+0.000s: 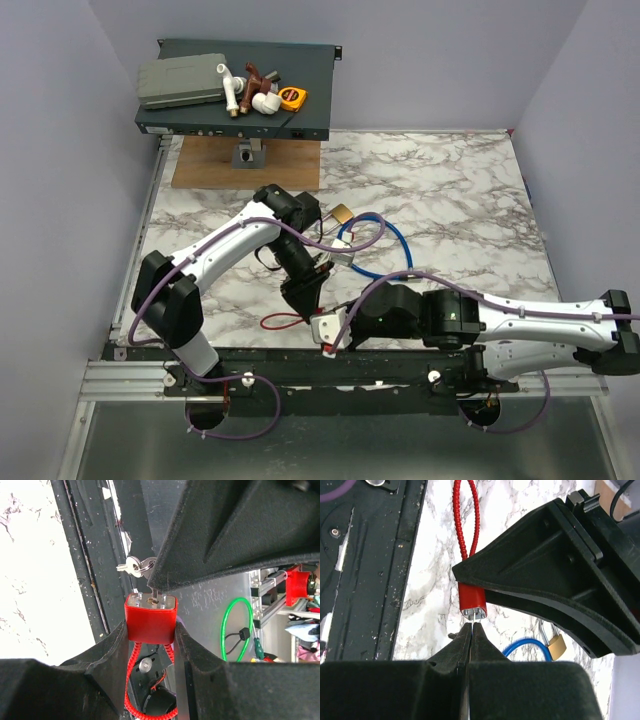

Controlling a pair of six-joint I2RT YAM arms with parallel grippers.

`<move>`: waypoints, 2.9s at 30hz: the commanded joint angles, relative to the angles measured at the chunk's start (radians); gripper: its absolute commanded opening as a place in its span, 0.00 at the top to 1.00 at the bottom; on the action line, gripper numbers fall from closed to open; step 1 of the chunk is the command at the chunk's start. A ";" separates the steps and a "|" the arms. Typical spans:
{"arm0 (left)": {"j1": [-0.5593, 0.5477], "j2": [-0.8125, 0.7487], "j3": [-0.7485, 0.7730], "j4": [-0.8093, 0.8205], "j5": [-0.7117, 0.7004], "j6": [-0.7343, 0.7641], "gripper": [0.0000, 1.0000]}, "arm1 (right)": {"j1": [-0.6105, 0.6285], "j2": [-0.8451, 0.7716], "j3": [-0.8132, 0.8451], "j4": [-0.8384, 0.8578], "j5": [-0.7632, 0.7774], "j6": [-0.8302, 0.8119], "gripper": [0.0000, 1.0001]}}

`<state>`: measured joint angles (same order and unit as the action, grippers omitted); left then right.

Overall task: Unlock with the key
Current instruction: Unlock the lock.

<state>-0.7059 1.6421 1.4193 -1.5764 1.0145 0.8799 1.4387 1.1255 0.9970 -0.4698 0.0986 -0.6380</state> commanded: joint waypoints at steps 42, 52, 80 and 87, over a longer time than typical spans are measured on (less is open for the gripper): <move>-0.037 0.022 0.144 -0.046 0.097 0.034 1.00 | 0.013 -0.037 -0.078 0.179 -0.061 -0.033 0.99; -0.033 0.034 0.143 -0.046 0.098 0.046 1.00 | 0.014 -0.079 -0.117 0.213 -0.012 -0.019 0.99; 0.057 0.248 0.219 -0.045 -0.005 0.125 1.00 | -0.008 -0.196 -0.245 0.194 0.153 0.193 0.99; 0.056 0.239 0.174 -0.045 0.004 0.148 1.00 | -0.042 -0.217 -0.255 0.225 0.204 0.199 0.98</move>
<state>-0.6483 1.8965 1.6123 -1.5681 1.0035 0.9863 1.4193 0.9302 0.7429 -0.2592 0.2649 -0.4591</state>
